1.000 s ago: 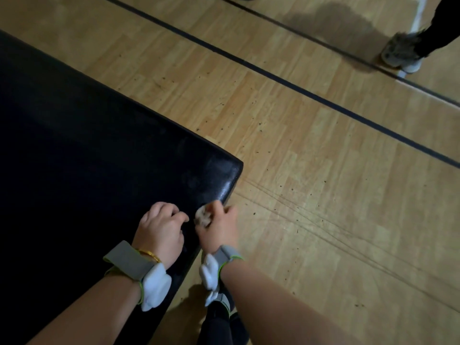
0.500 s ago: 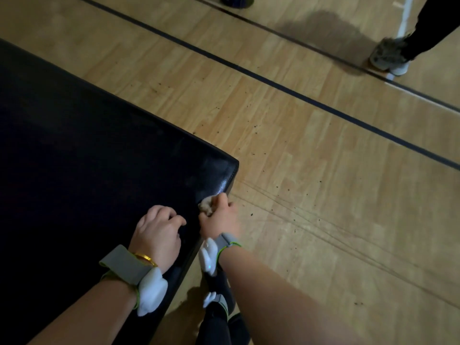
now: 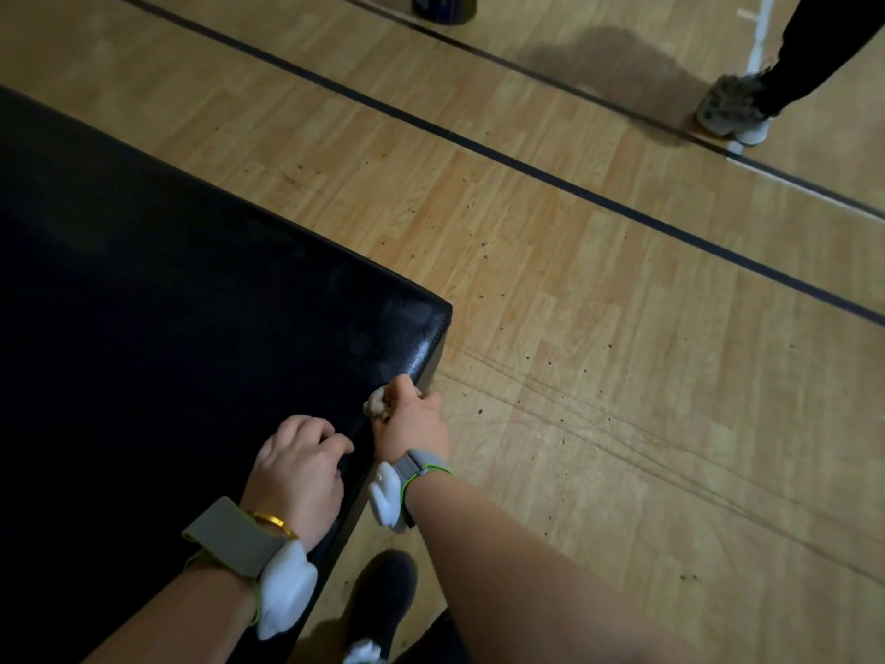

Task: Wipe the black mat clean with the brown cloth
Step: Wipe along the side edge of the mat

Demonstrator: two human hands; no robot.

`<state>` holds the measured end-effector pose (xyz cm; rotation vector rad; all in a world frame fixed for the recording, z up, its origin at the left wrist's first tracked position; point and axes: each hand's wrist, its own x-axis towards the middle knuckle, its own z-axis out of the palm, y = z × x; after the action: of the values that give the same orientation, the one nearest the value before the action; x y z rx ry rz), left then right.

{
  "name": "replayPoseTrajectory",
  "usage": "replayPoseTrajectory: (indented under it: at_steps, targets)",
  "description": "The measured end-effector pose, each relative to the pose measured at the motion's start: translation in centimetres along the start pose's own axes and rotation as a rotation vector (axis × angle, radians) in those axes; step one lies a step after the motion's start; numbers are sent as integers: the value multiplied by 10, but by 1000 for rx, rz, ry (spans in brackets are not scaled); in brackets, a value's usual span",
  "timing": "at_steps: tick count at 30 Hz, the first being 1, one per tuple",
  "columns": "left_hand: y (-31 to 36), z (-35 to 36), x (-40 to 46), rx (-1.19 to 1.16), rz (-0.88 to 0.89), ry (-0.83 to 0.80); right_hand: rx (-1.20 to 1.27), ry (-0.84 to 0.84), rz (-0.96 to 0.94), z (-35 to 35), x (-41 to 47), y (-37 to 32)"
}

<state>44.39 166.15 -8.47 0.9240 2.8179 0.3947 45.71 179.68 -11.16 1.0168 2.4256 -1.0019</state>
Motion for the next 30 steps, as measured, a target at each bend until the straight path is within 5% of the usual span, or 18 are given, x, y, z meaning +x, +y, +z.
replayPoseTrajectory:
  at_steps: [10, 15, 26, 30]
  targets:
    - [-10, 2, -10, 2, 38, 35, 21, 99, 7, 17, -3, 2]
    - [-17, 1, -16, 18, 81, 23, 278, 206, 61, 11, 16, 9]
    - [-37, -2, -45, 15, 117, -44, 851, 153, 253, 33, 20, 6]
    - [-45, -5, -55, 2, 126, -74, 847, 221, 266, 43, 31, 5]
